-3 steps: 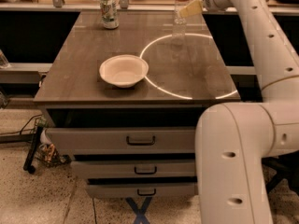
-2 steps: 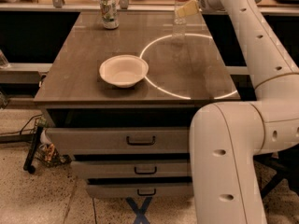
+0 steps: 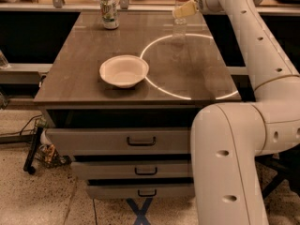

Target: Knock water bottle over

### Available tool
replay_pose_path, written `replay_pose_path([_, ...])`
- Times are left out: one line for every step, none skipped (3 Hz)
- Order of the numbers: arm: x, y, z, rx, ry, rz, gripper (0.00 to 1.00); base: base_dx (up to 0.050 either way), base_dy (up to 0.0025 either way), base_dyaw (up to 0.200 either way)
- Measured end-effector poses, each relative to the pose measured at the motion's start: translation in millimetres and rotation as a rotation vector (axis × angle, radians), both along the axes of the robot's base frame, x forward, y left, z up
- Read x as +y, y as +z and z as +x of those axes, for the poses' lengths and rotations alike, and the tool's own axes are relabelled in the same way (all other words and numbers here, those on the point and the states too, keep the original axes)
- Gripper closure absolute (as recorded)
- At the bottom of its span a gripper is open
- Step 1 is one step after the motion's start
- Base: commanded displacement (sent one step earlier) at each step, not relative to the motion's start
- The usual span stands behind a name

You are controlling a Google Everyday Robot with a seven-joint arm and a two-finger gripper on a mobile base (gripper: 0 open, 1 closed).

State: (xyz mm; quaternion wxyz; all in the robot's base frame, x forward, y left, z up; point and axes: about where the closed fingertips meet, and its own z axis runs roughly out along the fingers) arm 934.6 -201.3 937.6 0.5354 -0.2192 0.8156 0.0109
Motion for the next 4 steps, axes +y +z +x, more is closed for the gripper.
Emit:
replay_pose_path([23, 0, 11, -0.073, 0.064, 0.130, 0.00, 0.000, 0.00000, 0.000])
replay_pose_path([34, 4, 19, -0.135, 0.093, 0.188, 0.00, 0.000, 0.00000, 0.000])
replay_pose_path([34, 3, 36, -0.205, 0.071, 0.186, 0.00, 0.000, 0.00000, 0.000])
replay_pose_path([29, -2, 52, -0.247, 0.023, 0.167, 0.00, 0.000, 0.00000, 0.000])
